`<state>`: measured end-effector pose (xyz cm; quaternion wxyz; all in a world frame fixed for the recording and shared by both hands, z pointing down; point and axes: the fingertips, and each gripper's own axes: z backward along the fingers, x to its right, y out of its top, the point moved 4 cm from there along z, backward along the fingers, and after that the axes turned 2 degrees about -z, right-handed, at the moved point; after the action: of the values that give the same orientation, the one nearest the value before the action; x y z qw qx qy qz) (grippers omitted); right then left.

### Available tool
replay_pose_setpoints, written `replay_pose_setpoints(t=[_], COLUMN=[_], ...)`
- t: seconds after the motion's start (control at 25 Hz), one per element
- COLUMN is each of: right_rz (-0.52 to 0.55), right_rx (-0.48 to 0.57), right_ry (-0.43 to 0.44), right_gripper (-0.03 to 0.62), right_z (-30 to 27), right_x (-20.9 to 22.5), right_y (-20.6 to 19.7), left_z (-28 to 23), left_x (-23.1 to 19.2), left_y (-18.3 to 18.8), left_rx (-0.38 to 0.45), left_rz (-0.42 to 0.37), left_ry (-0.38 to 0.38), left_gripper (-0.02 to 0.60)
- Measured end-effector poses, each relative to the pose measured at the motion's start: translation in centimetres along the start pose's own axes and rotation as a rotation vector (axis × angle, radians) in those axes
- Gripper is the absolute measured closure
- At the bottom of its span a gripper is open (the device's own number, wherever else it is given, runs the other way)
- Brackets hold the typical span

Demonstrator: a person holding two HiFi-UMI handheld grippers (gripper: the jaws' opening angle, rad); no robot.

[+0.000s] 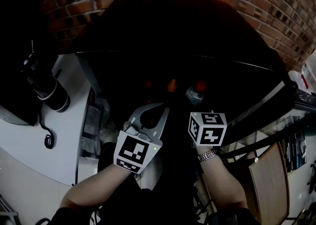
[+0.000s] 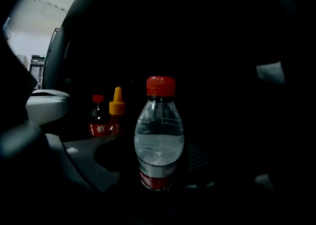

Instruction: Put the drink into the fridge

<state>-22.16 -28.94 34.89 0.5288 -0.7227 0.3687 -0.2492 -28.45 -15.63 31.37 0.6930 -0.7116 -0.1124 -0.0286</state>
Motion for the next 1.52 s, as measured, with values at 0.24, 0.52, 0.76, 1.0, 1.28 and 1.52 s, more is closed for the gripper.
replay_pose_setpoints(t=[0.24, 0.52, 0.76, 1.0, 1.28, 1.52], right_rz=[-0.001, 0.011, 0.006, -0.005, -0.001, 0.012], right_rx=[-0.022, -0.008, -0.005, 0.011, 0.055, 0.109], right_ry=[0.005, 0.020, 0.035, 0.038, 0.059, 0.105], right_gripper=[0.289, 0.286, 0.275, 0.273, 0.273, 0.273], right_z=[-1.0, -1.4, -1.4, 0.0, 4.0, 8.9], right_x=[0.0, 0.0, 0.1, -0.5, -1.9, -4.1], right_y=[-0.8, -0.7, -0.5, -0.4, 0.4, 1.3], left_z=[-0.4, -0.6, -0.4, 0.5, 2.8, 6.2], left_x=[-0.1, 0.2, 0.2, 0.3, 1.8, 3.9], left_y=[-0.3, -0.7, -0.7, -0.4, 0.6, 2.0], left_rx=[-0.005, -0.016, -0.019, -0.017, -0.009, 0.008], left_rz=[0.001, 0.005, 0.006, 0.011, 0.008, -0.001], left_ry=[-0.002, -0.003, 0.002, 0.018, 0.042, 0.075], left_gripper=[0.577, 0.577, 0.577, 0.577, 0.577, 0.577])
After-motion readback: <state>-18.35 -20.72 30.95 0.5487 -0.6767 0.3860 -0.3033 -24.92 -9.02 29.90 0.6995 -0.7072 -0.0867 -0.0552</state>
